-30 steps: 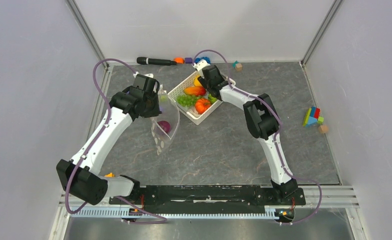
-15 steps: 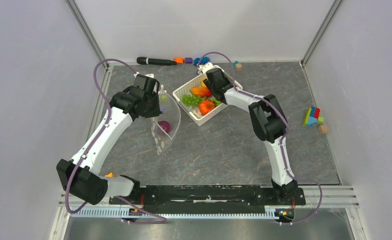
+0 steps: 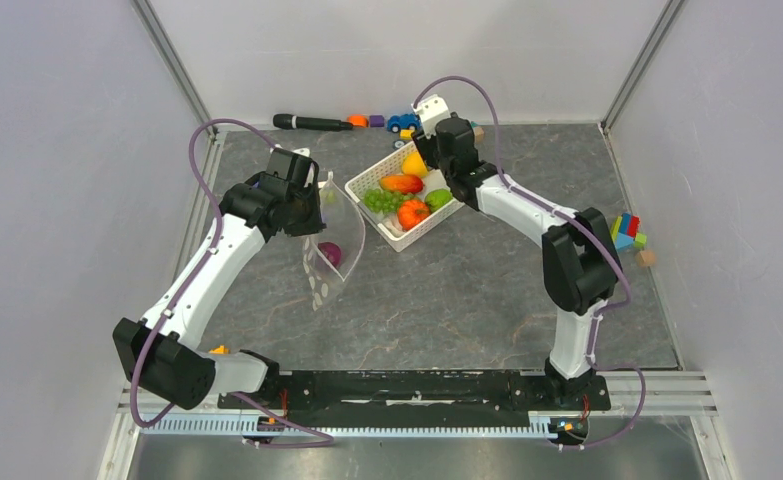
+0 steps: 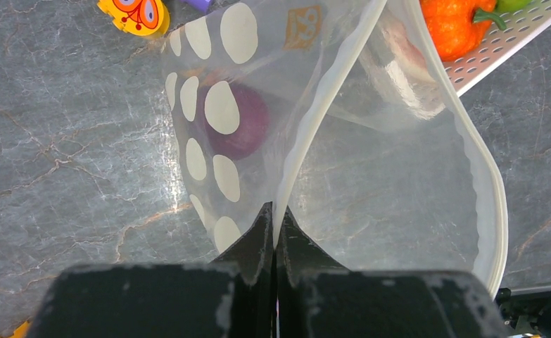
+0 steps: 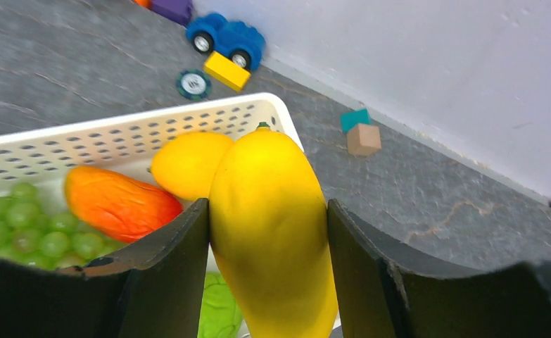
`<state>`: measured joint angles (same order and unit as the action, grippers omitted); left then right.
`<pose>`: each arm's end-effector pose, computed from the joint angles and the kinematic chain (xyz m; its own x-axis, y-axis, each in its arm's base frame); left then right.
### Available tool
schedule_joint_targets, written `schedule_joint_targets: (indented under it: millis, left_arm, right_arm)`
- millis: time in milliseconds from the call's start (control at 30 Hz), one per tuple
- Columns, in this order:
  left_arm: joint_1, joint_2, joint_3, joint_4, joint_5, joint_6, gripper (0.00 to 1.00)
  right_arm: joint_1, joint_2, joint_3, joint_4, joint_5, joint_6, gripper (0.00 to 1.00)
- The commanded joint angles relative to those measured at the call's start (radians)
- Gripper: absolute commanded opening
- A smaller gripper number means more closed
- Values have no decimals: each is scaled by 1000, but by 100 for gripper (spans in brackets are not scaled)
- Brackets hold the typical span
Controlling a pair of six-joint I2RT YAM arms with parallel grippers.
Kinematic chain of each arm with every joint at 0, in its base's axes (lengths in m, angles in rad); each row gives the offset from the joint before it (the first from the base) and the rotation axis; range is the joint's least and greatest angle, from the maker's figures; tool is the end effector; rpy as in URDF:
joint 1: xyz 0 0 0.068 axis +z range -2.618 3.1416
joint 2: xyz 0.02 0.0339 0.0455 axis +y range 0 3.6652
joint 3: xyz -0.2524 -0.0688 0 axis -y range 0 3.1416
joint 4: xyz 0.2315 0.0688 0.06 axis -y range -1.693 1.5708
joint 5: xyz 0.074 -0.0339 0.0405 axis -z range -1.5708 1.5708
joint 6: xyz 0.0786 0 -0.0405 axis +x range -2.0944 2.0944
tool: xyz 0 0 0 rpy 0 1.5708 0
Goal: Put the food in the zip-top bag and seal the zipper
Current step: Pick up the fake fruit from the bin.
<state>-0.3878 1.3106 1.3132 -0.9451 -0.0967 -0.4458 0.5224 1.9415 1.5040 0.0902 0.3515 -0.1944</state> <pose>0.2583 -0.0973 0.2948 -0.8154 -0.1305 -0.5640 -0.0307 0.9826 -0.1830 0.4343 0.2188 0.2547 -0.2531 -0.3550 -0.8999 -0.2413 0.9240 -0.2966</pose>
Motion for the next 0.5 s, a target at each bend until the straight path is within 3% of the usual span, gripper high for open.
schedule_joint_targets:
  millis: [0, 467]
  left_arm:
    - [4, -15, 0, 23, 23, 25, 2]
    - [4, -13, 0, 24, 24, 21, 2]
  right_arm:
    - [0, -119, -48, 101, -132, 73, 13]
    - [54, -363, -214, 304, -671, 325, 10]
